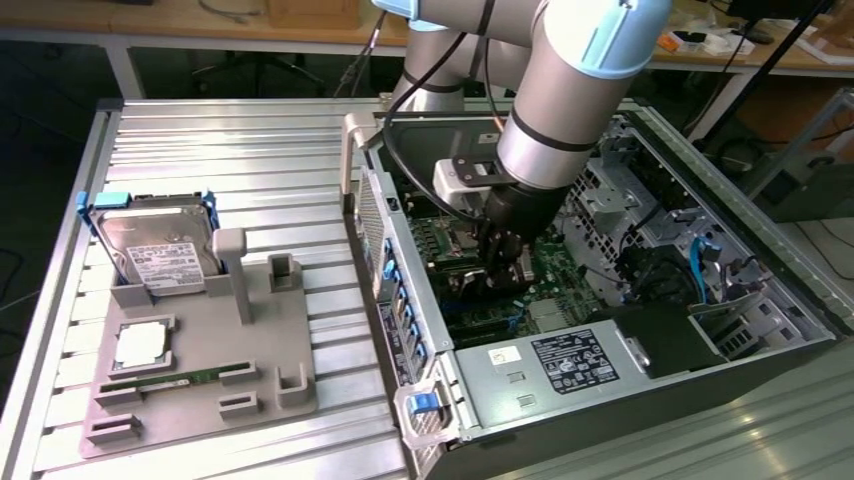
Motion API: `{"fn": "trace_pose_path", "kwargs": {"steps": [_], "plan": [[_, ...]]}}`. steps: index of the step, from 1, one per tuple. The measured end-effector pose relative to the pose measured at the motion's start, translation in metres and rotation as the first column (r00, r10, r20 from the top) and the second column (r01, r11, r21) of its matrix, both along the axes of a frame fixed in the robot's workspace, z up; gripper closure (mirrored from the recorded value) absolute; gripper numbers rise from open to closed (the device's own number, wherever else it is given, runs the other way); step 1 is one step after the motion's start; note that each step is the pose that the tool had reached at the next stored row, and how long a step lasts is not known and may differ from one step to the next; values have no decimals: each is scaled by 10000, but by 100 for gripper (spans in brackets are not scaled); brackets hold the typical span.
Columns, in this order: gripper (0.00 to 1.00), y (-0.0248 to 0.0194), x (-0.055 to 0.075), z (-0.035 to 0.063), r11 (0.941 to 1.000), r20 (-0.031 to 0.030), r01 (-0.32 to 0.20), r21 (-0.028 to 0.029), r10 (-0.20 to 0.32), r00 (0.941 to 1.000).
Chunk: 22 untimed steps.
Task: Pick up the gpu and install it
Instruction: 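Insert the gpu into the slot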
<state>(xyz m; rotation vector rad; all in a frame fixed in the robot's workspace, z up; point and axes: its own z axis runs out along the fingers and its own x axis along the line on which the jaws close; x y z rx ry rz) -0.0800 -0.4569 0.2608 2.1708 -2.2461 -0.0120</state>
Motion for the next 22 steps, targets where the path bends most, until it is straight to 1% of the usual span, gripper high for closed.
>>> {"fn": "trace_pose_path", "kwargs": {"steps": [15,22], "plan": [[73,0,0,-43,10000,-1,-12,-2,12,10000],[73,4,-1,-38,10000,0,-12,1,12,10000]]}}
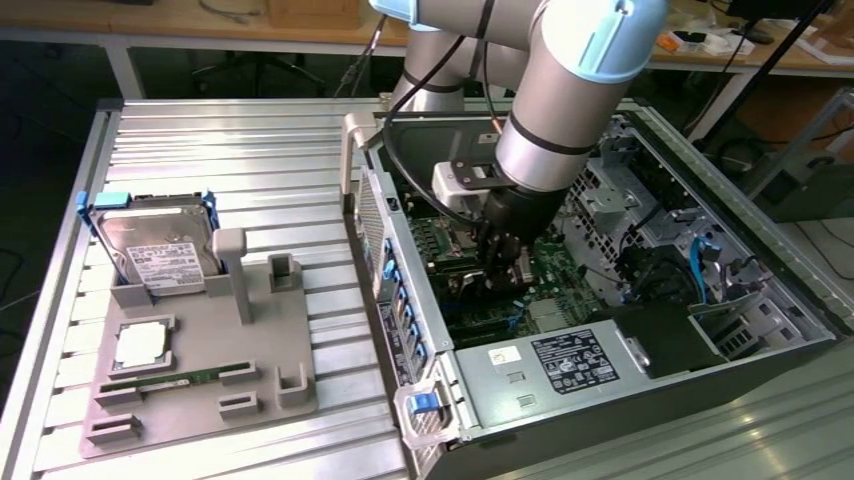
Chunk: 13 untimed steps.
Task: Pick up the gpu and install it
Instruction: 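Insert the gpu into the slot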
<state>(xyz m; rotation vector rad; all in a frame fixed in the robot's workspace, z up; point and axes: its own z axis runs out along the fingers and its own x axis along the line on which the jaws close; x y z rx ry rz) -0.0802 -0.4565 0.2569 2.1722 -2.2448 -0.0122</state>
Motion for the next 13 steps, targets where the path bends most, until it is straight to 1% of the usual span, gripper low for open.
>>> {"fn": "trace_pose_path", "kwargs": {"steps": [3,13], "plan": [[73,17,-4,-1,10000,-1,0,1,0,10000],[73,17,-30,-35,10000,-4,2,8,-2,10000]]}}
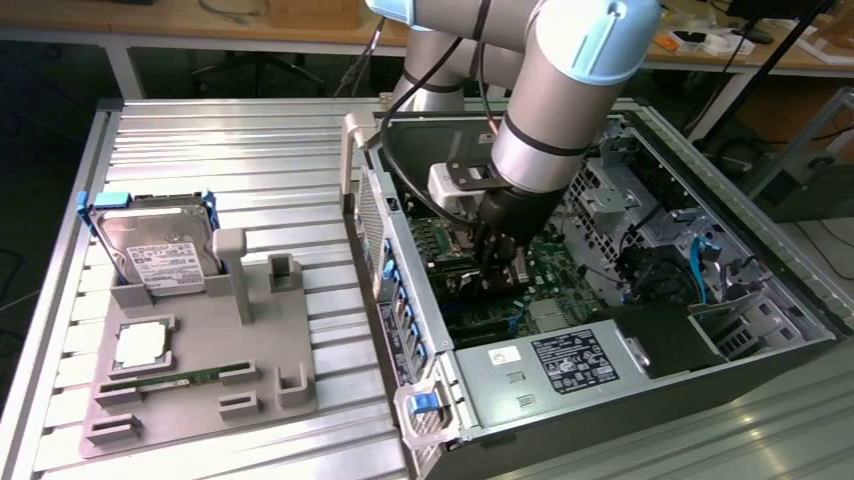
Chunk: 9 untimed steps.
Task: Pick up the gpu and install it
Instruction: 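Insert the gpu into the slot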
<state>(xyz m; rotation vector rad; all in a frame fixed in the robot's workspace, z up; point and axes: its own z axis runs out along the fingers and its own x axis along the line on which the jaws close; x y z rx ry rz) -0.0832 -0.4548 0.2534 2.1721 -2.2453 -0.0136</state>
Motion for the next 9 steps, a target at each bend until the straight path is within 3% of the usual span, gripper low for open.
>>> {"fn": "trace_pose_path", "kwargs": {"steps": [6,9], "plan": [[73,0,1,-17,10000,-3,-1,20,1,10000],[73,0,2,55,10000,-50,-3,17,3,10000]]}}
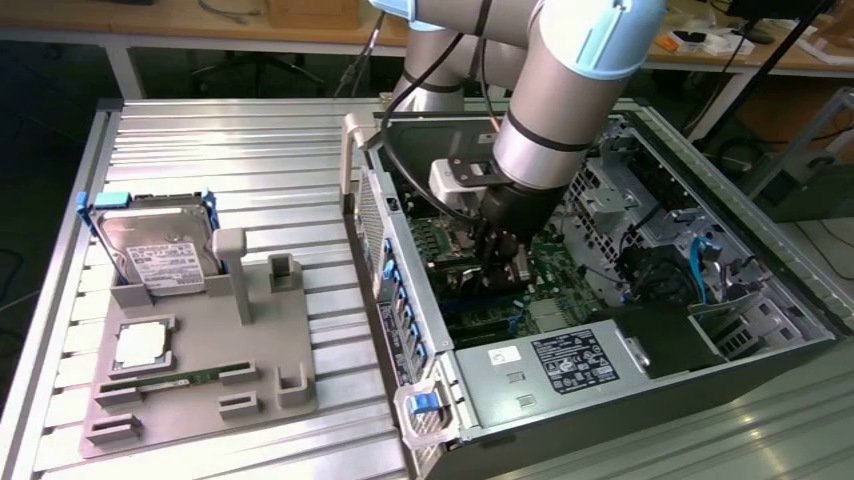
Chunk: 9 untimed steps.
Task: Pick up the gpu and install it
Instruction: 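Insert the gpu into the slot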
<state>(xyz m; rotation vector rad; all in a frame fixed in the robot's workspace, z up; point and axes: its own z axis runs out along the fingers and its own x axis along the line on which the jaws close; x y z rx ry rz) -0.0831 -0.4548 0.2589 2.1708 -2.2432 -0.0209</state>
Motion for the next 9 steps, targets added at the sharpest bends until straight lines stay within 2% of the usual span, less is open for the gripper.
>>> {"fn": "trace_pose_path", "kwargs": {"steps": [9], "plan": [[73,0,-1,0,10000,1,1,1,-1,10000]]}}
